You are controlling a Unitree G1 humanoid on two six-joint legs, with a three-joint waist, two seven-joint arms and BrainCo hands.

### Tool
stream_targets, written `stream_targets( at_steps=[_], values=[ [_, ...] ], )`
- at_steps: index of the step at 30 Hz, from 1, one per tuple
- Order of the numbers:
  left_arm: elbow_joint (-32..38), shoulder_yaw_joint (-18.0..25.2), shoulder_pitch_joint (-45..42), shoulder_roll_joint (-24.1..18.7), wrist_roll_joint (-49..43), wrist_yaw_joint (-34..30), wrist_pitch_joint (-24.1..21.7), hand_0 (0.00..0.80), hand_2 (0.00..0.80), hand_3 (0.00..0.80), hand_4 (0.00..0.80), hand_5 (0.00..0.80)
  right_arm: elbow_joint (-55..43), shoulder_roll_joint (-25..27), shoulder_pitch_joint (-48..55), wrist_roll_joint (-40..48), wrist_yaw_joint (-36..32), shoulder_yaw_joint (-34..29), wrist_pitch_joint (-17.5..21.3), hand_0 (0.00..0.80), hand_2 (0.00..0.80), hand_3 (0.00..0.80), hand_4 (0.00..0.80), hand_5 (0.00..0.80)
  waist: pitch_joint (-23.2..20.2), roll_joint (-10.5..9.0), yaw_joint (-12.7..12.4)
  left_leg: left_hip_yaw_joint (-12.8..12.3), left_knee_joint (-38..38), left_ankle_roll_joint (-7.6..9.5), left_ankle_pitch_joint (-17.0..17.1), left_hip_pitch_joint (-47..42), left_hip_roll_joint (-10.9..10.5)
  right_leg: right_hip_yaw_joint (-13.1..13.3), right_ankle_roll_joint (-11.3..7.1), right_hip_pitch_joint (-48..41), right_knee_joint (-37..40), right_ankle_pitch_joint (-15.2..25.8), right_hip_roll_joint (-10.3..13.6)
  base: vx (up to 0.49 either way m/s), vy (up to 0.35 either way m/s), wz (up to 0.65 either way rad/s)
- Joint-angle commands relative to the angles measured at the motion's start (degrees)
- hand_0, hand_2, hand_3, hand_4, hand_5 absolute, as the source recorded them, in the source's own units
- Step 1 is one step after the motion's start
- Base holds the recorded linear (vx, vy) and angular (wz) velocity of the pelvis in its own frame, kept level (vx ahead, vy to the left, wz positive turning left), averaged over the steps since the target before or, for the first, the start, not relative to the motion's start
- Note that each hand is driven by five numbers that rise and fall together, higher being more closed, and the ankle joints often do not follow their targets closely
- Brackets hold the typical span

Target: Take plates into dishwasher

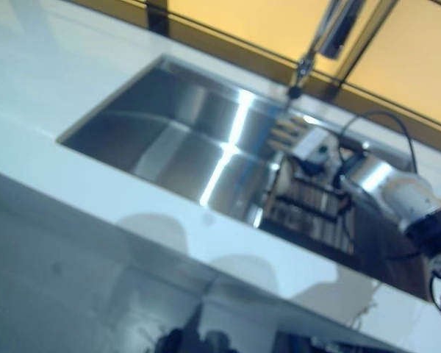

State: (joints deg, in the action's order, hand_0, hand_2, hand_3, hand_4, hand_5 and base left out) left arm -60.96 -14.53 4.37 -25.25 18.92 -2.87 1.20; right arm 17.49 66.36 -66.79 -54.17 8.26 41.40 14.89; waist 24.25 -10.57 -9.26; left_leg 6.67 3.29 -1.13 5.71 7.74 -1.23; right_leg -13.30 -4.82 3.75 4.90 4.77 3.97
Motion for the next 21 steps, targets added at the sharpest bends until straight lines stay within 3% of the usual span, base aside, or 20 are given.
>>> stream_targets(
  at_steps=[1,7,8,9,13,21],
  values=[
    [1.5,-0.2,-0.7,-0.6,1.9,0.0,-0.9,0.000,0.000,0.000,0.000,0.000,-0.6,1.7,-5.8,-1.9,-0.3,2.8,-2.4,0.000,0.000,0.000,0.000,0.000,0.7,0.63,-0.9,-2.8,1.2,2.45,-4.3,-0.6,-1.0,-1.1,-2.27,1.7,-2.2,-0.1,-0.8,0.000,0.000,0.00],
    [2.3,-0.4,-0.7,-0.4,3.0,-0.2,-1.3,0.000,0.000,0.000,0.000,0.000,-0.8,1.6,-7.3,-6.4,-3.1,4.4,-2.7,0.000,0.000,0.000,0.000,0.000,1.7,1.42,-1.1,-2.6,1.3,2.33,-3.8,0.4,-1.1,-1.3,-2.11,2.5,-2.3,-0.1,-0.5,0.000,0.002,0.01],
    [2.4,-0.5,-0.6,-0.4,3.1,-0.3,-1.4,0.000,0.000,0.000,0.000,0.000,-0.8,1.5,-7.5,-8.0,-3.1,4.7,-2.7,0.471,0.471,0.471,0.471,0.471,1.9,1.52,-1.2,-2.7,1.3,2.31,-3.8,0.6,-1.1,-1.4,-2.09,2.6,-2.3,-0.1,-0.5,-0.003,0.014,0.07],
    [2.7,-0.5,-0.7,-0.3,3.3,-0.2,-1.5,0.000,0.000,0.000,0.000,0.000,-0.7,1.4,-7.8,-8.5,-3.6,5.0,-2.8,0.800,0.800,0.800,0.800,0.800,2.1,1.61,-1.2,-2.7,1.4,2.28,-3.6,0.7,-1.1,-1.5,-2.07,2.7,-2.2,-0.1,-0.5,-0.007,0.007,0.06],
    [3.2,-0.7,-0.5,-0.3,3.4,-0.2,-1.7,0.000,0.000,0.000,0.000,0.000,0.3,1.2,-8.0,-5.5,-7.1,5.4,-4.6,0.800,0.800,0.800,0.800,0.800,2.5,1.75,-1.2,-2.7,1.4,2.18,-3.4,1.0,-1.1,-1.6,-2.00,2.9,-2.0,0.0,-0.4,-0.018,0.006,0.06],
    [2.9,0.0,-0.6,-0.3,2.8,-0.3,-1.7,0.000,0.000,0.000,0.000,0.000,2.7,1.0,-7.2,-4.8,-9.1,5.6,-4.7,0.800,0.800,0.800,0.800,0.800,1.9,1.23,-1.1,-2.8,1.4,2.25,-3.6,0.5,-1.1,-1.6,-1.89,2.5,-2.2,-0.2,-0.5,0.000,0.000,0.00]
  ],
)
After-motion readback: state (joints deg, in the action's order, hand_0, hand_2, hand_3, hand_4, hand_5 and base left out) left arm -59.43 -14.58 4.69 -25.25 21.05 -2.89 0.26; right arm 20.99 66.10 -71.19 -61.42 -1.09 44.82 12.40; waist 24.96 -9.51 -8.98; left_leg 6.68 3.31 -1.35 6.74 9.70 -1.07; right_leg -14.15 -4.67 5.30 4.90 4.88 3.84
